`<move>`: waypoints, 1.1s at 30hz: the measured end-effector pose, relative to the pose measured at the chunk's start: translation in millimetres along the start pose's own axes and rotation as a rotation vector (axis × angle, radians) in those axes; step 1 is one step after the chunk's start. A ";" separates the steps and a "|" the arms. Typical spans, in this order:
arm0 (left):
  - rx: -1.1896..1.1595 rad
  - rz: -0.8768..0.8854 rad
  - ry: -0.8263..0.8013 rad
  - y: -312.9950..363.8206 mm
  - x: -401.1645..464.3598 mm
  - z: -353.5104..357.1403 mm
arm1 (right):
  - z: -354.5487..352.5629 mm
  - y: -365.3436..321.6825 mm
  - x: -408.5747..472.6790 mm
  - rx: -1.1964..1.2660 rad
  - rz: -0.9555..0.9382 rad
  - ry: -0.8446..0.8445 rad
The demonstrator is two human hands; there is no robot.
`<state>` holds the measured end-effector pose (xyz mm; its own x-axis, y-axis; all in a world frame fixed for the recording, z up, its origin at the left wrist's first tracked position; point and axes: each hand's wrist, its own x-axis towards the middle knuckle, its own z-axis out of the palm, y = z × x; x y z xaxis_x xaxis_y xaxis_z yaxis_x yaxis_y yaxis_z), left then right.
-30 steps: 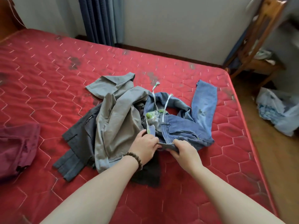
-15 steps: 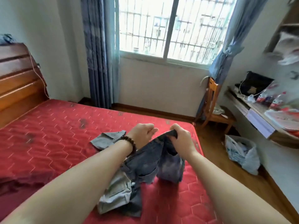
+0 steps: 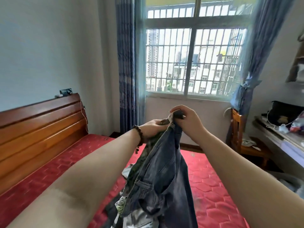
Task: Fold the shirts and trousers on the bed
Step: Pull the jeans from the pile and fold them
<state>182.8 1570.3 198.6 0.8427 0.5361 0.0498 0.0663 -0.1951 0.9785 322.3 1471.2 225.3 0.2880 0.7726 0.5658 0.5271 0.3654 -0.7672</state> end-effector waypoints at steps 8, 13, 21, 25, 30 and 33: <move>0.277 0.072 0.344 35.4 -26.2 -39.6 | 30.0 -27.6 7.3 -0.006 0.251 0.215; 0.388 0.114 0.606 48.0 -43.1 -75.5 | 76.7 -69.0 -1.1 -0.141 0.446 -0.386; 0.495 0.006 0.709 52.2 -80.7 -137.1 | 104.4 -52.5 29.6 -0.150 0.228 -0.010; 0.525 -0.018 0.733 54.8 -102.7 -157.0 | 120.4 -51.9 40.4 -0.262 0.085 -0.023; 0.667 -0.034 0.801 70.3 -134.5 -187.6 | 139.3 -53.1 55.5 -0.245 0.049 -0.022; 0.759 -0.062 0.843 81.6 -148.2 -207.0 | 148.1 -54.3 63.5 -0.243 0.060 -0.044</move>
<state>-47.2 1645.0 312.4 0.2177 0.8881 0.4047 0.6439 -0.4423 0.6243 193.6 1577.3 258.2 0.2917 0.8131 0.5039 0.6883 0.1874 -0.7008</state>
